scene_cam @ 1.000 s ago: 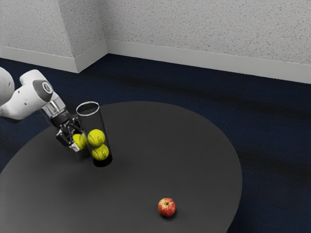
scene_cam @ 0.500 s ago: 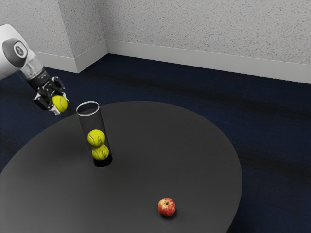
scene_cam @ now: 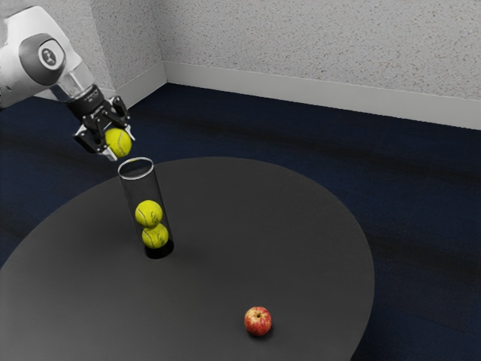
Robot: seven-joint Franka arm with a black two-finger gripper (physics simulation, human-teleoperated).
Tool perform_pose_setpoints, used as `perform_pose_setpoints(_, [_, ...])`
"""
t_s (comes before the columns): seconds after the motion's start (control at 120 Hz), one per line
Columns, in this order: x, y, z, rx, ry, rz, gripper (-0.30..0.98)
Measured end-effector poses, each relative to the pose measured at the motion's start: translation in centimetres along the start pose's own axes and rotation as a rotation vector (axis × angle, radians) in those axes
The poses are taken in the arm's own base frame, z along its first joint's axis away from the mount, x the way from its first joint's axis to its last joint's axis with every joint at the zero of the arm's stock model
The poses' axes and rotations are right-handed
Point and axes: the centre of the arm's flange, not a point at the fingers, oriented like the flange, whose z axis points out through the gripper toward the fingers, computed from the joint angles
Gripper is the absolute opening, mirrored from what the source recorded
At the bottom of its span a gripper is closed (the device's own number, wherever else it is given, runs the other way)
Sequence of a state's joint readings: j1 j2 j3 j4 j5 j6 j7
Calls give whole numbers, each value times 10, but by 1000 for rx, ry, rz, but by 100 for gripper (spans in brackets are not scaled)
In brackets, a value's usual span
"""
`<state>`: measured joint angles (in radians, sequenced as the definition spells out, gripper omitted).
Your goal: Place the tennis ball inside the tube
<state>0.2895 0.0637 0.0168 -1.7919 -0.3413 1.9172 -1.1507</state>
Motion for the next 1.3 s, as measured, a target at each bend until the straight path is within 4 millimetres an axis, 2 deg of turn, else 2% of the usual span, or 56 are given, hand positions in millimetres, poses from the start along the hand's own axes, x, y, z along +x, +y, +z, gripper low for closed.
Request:
perform_pose_setpoints(0.192, [-7,-9,3,30,-7,6,35])
perform_pose_setpoints(0.3, [-19,-9,8,51,-16,20,37])
perform_pose_setpoints(0.508, [-54,-1,22,75,-24,79,54])
perform_pose_setpoints(0.617, [-63,0,23,87,-2,110,60])
perform_pose_setpoints(0.733, [-67,2,17,110,88,264,63])
perform_pose_setpoints(0.858, [-79,6,17,140,112,540,66])
perform_pose_setpoints(0.983, [-113,16,14,170,119,831,67])
perform_pose_setpoints(1.183, [-191,16,-5,189,146,1245,68])
perform_pose_setpoints(1.3, [-226,15,-8,215,143,1430,68])
